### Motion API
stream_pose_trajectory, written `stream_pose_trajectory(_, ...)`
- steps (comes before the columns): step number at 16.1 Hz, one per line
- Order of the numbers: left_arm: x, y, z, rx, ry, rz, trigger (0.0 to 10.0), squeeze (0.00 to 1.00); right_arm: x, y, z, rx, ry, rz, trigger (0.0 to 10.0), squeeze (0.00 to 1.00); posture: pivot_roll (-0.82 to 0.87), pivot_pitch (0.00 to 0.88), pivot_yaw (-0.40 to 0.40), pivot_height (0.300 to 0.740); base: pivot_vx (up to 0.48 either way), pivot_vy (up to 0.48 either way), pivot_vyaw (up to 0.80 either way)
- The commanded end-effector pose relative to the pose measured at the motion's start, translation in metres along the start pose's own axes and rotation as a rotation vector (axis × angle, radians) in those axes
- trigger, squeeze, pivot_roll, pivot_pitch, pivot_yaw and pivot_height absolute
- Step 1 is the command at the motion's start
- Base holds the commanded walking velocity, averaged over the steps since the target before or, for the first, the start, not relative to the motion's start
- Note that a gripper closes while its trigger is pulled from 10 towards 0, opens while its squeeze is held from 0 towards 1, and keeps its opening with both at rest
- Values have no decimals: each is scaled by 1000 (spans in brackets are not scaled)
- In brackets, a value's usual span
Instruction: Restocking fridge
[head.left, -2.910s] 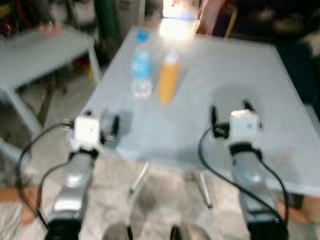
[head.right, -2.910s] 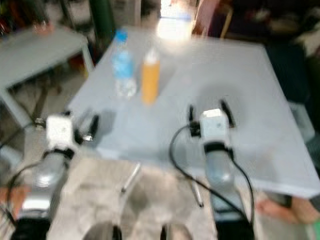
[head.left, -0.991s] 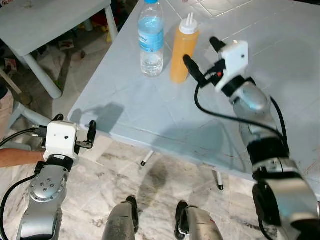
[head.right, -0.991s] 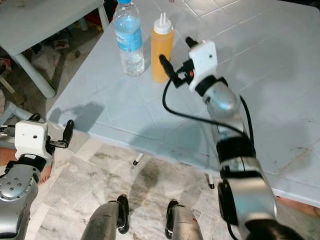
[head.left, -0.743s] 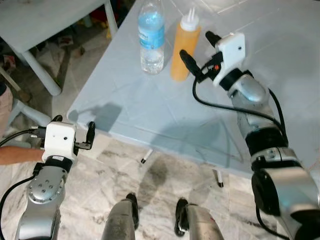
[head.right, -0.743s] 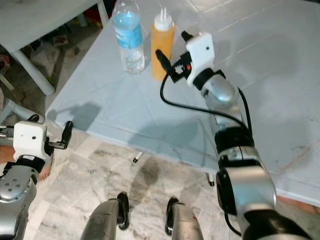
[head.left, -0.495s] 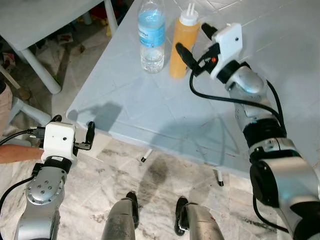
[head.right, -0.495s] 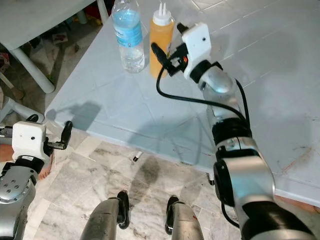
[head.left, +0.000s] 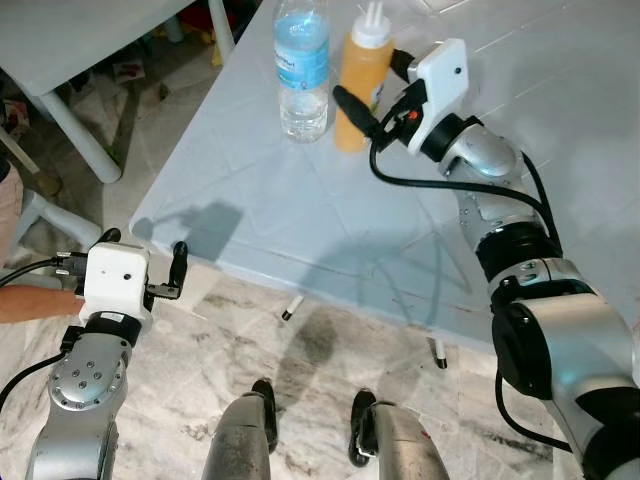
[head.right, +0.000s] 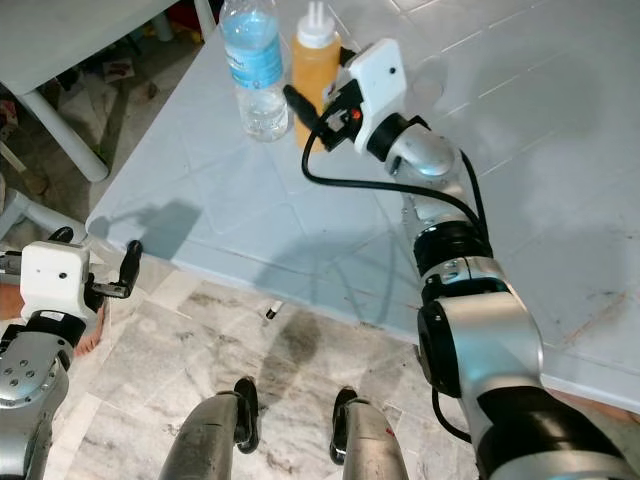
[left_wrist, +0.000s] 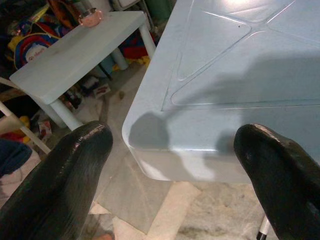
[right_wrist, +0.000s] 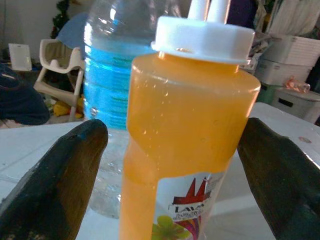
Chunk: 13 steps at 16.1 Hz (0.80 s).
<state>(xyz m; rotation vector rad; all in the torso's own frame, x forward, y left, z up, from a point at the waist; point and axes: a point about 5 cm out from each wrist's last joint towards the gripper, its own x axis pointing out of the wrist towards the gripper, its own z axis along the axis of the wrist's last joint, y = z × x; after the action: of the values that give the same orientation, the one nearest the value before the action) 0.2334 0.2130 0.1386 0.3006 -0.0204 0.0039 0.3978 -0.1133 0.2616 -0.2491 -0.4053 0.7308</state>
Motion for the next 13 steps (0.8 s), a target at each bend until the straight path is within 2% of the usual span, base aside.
stream_pose_trajectory(1,-5,2,-6,16,41,-6,10000,0,5,-1,8,-15,-25,15,10000,0,231,311,27,740,0,0,0)
stream_pose_trajectory(2,-5,1,-6,14,41,-5,10000,0,6,-1,8,-24,-24,19,10000,0,229,312,25,740,0,0,0)
stream_pose_trajectory(3,-5,1,-7,13,42,-5,10000,0,6,-1,8,-39,-21,19,7843,0,227,312,23,740,0,0,0)
stream_pose_trajectory(4,-5,0,-7,12,42,-5,10000,0,5,-1,7,-45,-16,13,3529,0,225,311,22,740,0,0,0)
stream_pose_trajectory(5,-5,0,-7,11,43,-5,10000,0,5,-1,7,-47,-13,10,3529,0,225,311,22,740,0,0,0)
stream_pose_trajectory(6,-5,-1,-7,9,44,-7,10000,0,3,-1,5,-59,-10,1,0,0,221,311,22,740,0,0,0)
stream_pose_trajectory(8,-4,-3,-8,6,44,-11,10000,0,1,0,1,-70,-4,-18,0,0,215,311,21,740,0,0,0)
stream_pose_trajectory(13,3,-4,-7,0,32,-3,10000,0,-9,17,-20,-53,12,-4,0,0,206,297,12,740,0,0,0)
